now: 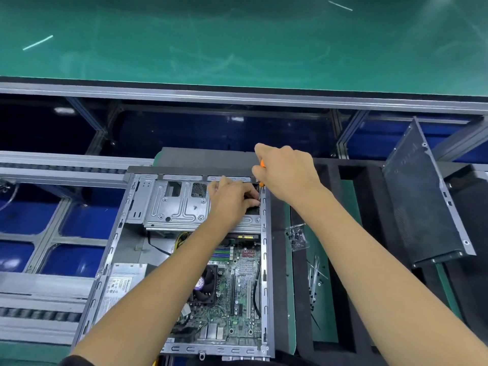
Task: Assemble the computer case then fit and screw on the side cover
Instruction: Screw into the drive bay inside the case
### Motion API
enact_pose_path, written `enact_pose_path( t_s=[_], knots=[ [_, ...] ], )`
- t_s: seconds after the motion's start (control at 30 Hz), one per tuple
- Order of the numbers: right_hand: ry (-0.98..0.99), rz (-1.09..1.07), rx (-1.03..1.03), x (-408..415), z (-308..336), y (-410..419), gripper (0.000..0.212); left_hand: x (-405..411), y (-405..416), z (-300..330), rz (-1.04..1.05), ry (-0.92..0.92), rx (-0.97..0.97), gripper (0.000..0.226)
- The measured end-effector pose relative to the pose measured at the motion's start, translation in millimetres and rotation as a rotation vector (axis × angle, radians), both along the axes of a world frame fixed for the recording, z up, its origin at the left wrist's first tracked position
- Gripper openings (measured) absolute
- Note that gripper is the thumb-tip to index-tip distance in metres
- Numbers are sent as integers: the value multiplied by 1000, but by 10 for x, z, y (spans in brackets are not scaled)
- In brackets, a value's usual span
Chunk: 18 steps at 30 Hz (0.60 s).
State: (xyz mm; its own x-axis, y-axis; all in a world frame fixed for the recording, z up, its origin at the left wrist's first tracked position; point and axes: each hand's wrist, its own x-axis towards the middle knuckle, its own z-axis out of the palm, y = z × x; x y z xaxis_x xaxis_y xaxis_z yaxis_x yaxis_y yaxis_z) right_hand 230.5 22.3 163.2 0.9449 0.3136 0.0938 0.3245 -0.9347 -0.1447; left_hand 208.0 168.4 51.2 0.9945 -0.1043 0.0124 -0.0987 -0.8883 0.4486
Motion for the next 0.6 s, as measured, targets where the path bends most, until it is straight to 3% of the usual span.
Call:
enact_pose_path(
  t_s=[0.23, 0.3, 0.47, 0.6],
  knots=[
    [-30, 75, -70, -44, 5, -16, 26, -17, -38, 186, -42, -53, -475, 27],
    [-57, 161, -107, -31, 58, -51, 32, -15, -31, 195, -43, -25, -482, 38],
    [-2, 428, -189, 77, 175, -112, 23, 10, 73, 137, -151, -22, -493, 12],
    [75, 418, -206, 149, 199, -135, 23, 65, 110, 171, -185, 120, -510, 7]
  ],
)
